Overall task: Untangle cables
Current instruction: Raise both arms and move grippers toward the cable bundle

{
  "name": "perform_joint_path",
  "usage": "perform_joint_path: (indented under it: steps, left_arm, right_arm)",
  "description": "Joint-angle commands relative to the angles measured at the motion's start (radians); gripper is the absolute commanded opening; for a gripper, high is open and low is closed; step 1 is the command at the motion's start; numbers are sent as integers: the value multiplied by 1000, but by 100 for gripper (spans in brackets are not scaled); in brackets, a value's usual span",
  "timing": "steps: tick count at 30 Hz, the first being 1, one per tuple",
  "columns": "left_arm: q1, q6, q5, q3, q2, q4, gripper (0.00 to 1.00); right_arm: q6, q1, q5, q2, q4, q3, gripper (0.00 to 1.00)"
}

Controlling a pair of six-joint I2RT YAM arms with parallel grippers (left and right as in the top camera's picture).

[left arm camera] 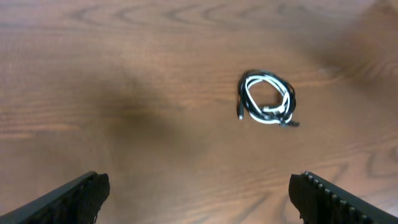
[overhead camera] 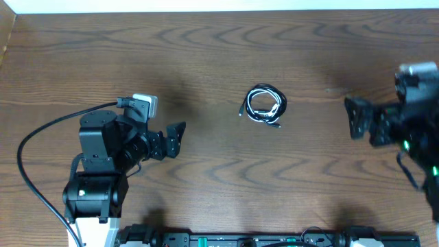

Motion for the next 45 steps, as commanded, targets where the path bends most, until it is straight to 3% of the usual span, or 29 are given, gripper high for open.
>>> perform_joint_path:
  steps: [1,10,13,17,18,20,21,22,23,24,25,26,27,29,32,42,45]
  left_arm:
    - [2,-53,-8,37,4,44,98]
    - [2,-14,-65,249,142,79,98]
    - [2,-15,-2,307,256,124,98]
    - [2,-15,82,307,335,159,98]
    - [2,-15,89,307,363,159,79]
    - [2,-16,90,307,390,174,38]
    - [2,-21,89,307,401,183,18]
    - [2,-31,89,307,410,195,8]
    - [2,-42,90,307,420,207,8]
    - [2,-55,90,307,428,222,8]
    - [2,-61,94,307,433,235,17]
    - [2,-65,100,307,437,241,55]
    - [2,-67,110,307,438,251,76]
    - [2,-75,112,307,439,255,89]
    - [2,-75,112,307,438,254,98]
    - [-27,-140,141,307,478,300,98]
    - [-36,-167,248,307,513,334,98]
  right_arm:
    - [-19,3,-15,77,-16,23,99]
    - [-20,3,-4,224,-83,19,99]
    - [-43,3,-4,271,-83,19,88]
    - [-46,3,-4,308,-92,19,99]
    - [-46,3,11,317,-101,19,99]
    - [-46,3,52,321,-101,19,73]
    - [-46,3,77,323,-98,19,35]
    - [-46,3,100,323,-95,19,18]
    - [-45,3,113,323,-93,19,16]
    - [-45,3,116,323,-91,19,23]
    - [-45,3,116,323,-91,19,47]
    - [-45,3,116,323,-91,19,68]
    - [-45,3,116,323,-91,19,84]
    - [-45,3,116,323,-94,19,92]
    - [-45,3,116,323,-89,19,99]
    - [18,-4,135,357,-15,14,99]
    - [82,-13,138,389,-14,14,99]
